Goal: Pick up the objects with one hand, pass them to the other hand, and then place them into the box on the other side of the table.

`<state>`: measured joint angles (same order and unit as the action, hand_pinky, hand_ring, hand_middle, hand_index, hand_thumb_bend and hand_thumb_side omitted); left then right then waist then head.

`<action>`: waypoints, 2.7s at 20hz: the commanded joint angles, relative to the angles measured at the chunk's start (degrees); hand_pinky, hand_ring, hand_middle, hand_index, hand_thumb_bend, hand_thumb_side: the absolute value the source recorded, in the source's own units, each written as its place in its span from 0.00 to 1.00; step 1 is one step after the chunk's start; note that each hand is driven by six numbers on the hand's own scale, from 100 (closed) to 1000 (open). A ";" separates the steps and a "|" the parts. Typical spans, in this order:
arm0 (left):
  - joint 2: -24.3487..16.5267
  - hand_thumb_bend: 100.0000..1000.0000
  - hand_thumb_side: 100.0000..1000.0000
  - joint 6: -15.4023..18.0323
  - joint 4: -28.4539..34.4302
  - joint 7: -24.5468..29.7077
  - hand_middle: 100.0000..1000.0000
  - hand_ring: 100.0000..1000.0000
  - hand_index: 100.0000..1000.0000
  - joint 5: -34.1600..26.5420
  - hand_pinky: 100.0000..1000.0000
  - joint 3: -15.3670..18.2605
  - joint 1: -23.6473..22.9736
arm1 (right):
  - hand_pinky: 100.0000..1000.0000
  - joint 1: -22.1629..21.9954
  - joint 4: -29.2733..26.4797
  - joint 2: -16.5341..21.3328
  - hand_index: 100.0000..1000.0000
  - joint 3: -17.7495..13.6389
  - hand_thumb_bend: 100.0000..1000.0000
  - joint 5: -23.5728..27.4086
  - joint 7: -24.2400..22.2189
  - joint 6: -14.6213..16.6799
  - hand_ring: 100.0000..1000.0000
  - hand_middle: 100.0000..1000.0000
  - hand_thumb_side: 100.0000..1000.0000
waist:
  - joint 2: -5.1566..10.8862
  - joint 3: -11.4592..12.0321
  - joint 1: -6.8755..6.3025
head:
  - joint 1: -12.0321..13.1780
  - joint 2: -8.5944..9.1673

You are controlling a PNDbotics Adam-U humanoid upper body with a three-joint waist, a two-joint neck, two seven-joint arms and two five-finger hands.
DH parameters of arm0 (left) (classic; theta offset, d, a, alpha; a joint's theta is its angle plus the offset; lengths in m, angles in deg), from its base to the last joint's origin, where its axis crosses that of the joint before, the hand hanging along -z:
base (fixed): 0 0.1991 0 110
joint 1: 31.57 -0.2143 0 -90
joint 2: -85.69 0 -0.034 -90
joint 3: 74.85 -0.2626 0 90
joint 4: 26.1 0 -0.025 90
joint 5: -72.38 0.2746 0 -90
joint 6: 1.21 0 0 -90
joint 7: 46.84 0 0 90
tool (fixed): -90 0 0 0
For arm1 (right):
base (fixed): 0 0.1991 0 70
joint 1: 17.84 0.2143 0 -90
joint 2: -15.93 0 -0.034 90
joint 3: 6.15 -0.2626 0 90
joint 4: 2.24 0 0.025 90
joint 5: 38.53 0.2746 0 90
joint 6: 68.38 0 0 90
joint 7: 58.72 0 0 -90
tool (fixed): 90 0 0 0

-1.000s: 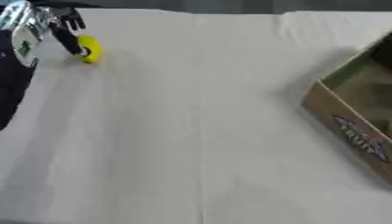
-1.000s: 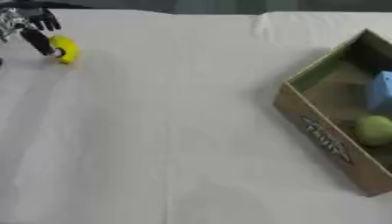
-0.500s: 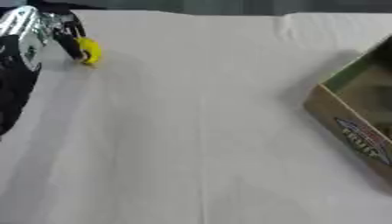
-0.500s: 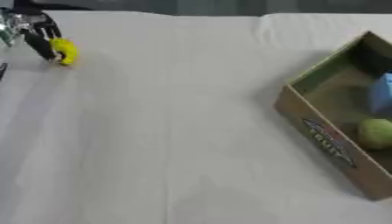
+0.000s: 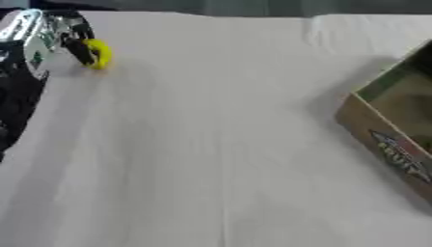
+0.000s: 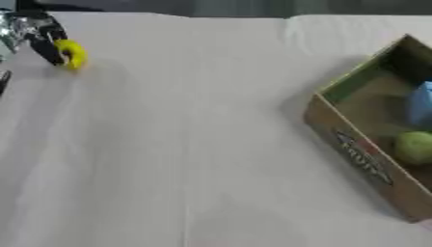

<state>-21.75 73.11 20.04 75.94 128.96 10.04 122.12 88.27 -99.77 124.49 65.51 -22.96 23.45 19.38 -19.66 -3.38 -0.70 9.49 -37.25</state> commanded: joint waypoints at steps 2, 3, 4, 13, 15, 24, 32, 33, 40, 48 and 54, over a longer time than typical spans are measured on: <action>-1.68 0.00 0.00 0.09 1.05 0.41 0.57 0.71 0.62 -1.30 0.70 0.02 1.52 | 0.97 0.15 -0.81 1.54 0.80 -0.62 0.00 0.00 -0.22 0.11 0.75 0.84 0.42 | 1.42 0.24 -0.20 | -0.29 -0.41; -1.76 0.00 0.00 0.29 1.41 0.54 0.56 0.71 0.62 -1.54 0.69 -0.19 1.50 | 0.97 0.06 -0.78 1.64 0.80 -0.58 0.00 0.05 -0.27 0.12 0.75 0.84 0.42 | 1.64 0.31 -0.21 | -0.41 -0.55; -1.88 0.00 0.00 0.58 1.90 0.69 0.55 0.70 0.62 -1.88 0.69 -0.42 1.45 | 0.97 -0.05 -0.74 1.77 0.80 -0.56 0.00 0.07 -0.32 0.14 0.75 0.84 0.42 | 1.89 0.40 -0.20 | -0.56 -0.71; -5.95 0.00 0.00 3.29 12.47 -1.23 0.50 0.56 0.58 -11.21 0.65 -2.88 -1.69 | 0.97 -0.94 -0.54 2.82 0.80 -0.52 0.00 0.57 -0.80 0.44 0.75 0.84 0.42 | 3.64 1.28 -0.40 | -1.80 -1.86; -7.44 0.00 0.00 3.07 15.90 -1.86 0.49 0.55 0.57 -14.01 0.64 -3.45 -3.00 | 0.97 -1.13 -0.51 3.05 0.80 -0.52 0.00 0.64 -0.86 0.49 0.75 0.84 0.42 | 3.95 1.47 -0.46 | -1.99 -2.06; -11.80 0.00 0.00 -0.17 31.65 -7.78 0.47 0.46 0.56 -24.82 0.63 -4.57 -9.90 | 0.97 -1.63 -0.48 3.88 0.83 -0.30 0.00 1.68 -1.21 0.80 0.76 0.85 0.41 | 5.46 2.04 -0.44 | -2.58 -2.76; -12.96 0.00 0.00 -3.81 43.15 -15.63 0.46 0.43 0.56 -31.71 0.62 -4.19 -15.40 | 0.97 -1.57 -0.69 4.48 0.84 -0.17 0.00 2.67 -1.24 1.15 0.76 0.86 0.42 | 6.32 2.27 -0.42 | -2.72 -3.13; -12.86 0.00 0.00 -4.28 44.66 -16.70 0.46 0.42 0.56 -32.32 0.62 -3.99 -16.19 | 0.97 -1.48 -0.77 4.52 0.84 -0.15 0.00 2.75 -1.20 1.11 0.76 0.86 0.42 | 6.38 2.29 -0.43 | -2.79 -3.20; -8.75 0.00 0.03 -7.48 53.55 -25.55 0.45 0.40 0.56 -36.69 0.60 -3.52 -22.44 | 0.98 0.15 -1.93 4.79 0.86 1.28 0.00 3.84 -1.86 0.58 0.77 0.89 0.41 | 7.12 2.45 -0.45 | -3.58 -3.76; 1.15 0.00 0.14 -8.49 55.94 -37.59 0.43 0.38 0.55 -39.85 0.59 -4.42 -27.04 | 0.97 6.05 -2.55 4.61 0.85 5.04 0.00 4.36 -3.60 -0.03 0.77 0.88 0.41 | 8.18 3.03 -0.39 | -4.60 -5.26; 6.90 0.00 0.18 -6.31 55.90 -44.47 0.43 0.37 0.55 -41.33 0.58 -5.59 -28.65 | 0.98 9.73 -2.25 3.47 0.86 7.92 0.00 2.22 -5.39 0.65 0.79 0.89 0.41 | 8.80 3.28 -0.18 | -5.64 -5.86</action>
<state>-14.90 66.42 74.99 32.79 88.06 4.33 92.94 97.09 -101.15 126.56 73.34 -20.14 18.51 19.74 -12.91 -0.16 -0.70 4.13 -42.81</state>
